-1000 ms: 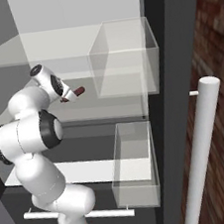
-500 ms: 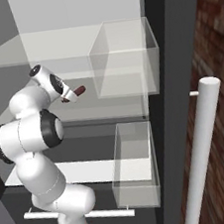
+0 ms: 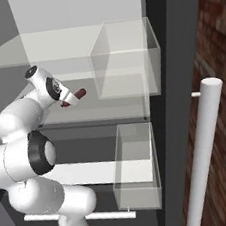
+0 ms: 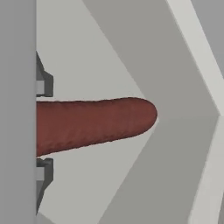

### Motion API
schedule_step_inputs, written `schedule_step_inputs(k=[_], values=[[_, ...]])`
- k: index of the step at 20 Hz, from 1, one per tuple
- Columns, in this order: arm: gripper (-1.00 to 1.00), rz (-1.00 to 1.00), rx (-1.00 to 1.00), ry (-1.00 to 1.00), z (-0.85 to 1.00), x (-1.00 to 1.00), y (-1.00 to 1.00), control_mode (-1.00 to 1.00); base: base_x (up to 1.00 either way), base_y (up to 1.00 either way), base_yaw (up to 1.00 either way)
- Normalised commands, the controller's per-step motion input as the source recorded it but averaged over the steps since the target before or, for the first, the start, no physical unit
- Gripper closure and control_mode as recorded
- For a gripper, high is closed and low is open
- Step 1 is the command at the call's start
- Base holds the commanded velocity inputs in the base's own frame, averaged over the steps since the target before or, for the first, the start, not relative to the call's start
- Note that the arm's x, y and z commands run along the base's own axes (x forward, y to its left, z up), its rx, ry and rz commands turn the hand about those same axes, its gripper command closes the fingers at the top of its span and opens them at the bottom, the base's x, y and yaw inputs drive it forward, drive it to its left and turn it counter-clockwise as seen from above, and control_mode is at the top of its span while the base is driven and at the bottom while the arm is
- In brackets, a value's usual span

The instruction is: Retrieve the sausage and cheese from the fridge and place them on the cutting board on the counter.

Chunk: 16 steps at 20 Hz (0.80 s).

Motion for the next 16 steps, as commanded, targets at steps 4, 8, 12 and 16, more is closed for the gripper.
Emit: schedule_step_inputs(k=[4,8,12,16], values=[[1.0,0.11,0.0,-0.01,0.27,-1.0,-0.31,-1.0,0.0,0.0,0.0],[1.0,0.11,0.0,-0.11,0.5,-1.0,-0.25,-1.0,0.0,0.0,0.0],[1.0,0.14,-0.01,-0.2,0.67,-1.0,-0.22,-1.0,0.0,0.0,0.0],[1.0,0.25,0.0,-0.08,0.65,-1.0,-0.11,-1.0,0.0,0.0,0.0]])
